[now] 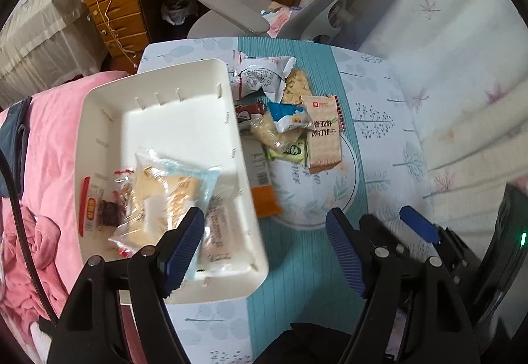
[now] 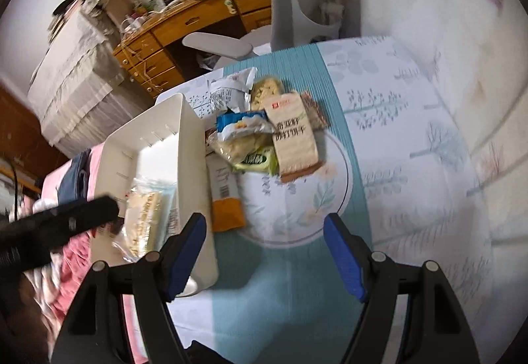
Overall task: Organize snacks
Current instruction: 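Move both open tools back over the snack pile, then grasp the blue snack packet with the left tool while the right tool grasps the cracker packet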
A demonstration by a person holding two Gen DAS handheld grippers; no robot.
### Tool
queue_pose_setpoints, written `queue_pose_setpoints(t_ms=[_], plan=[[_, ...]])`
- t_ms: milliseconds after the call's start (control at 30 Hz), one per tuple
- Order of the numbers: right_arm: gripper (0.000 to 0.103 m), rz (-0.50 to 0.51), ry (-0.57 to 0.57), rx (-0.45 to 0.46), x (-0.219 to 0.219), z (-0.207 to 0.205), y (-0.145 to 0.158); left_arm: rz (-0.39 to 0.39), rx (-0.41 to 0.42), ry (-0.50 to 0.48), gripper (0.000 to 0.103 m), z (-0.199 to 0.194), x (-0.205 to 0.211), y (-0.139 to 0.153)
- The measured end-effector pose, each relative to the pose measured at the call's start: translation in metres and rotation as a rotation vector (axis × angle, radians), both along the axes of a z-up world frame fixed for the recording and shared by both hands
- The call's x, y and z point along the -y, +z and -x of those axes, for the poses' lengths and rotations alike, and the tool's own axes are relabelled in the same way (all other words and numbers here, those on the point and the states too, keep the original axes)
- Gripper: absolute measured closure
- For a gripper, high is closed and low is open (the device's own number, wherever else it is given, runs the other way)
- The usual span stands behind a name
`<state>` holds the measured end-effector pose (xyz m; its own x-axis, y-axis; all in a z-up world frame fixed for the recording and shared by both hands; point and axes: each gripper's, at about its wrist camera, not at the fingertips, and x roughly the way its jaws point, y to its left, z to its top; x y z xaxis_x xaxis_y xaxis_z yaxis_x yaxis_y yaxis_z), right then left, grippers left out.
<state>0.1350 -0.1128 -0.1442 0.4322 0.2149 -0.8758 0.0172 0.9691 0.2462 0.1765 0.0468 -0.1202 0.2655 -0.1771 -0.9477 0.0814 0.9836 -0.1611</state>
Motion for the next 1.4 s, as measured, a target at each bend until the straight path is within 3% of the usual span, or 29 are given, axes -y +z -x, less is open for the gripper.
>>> queue_pose_setpoints(t_ms=[433, 733, 1000, 1400], plan=[[0.029, 0.079, 0.13, 0.131, 0.02, -0.039, -0.029, -0.055, -0.148, 0.067, 0.028, -0.073, 0.06, -0.031], [0.029, 0.097, 0.119, 0.204, 0.032, -0.065, -0.063, -0.101, -0.245, 0.126, 0.028, -0.118, 0.077, -0.067], [0.029, 0.126, 0.162, 0.264, 0.024, -0.08, -0.093, -0.163, -0.28, 0.156, 0.028, -0.152, 0.085, -0.1], [0.029, 0.133, 0.22, 0.224, 0.011, -0.094, -0.127, -0.2, -0.345, 0.183, 0.028, -0.176, 0.087, -0.145]])
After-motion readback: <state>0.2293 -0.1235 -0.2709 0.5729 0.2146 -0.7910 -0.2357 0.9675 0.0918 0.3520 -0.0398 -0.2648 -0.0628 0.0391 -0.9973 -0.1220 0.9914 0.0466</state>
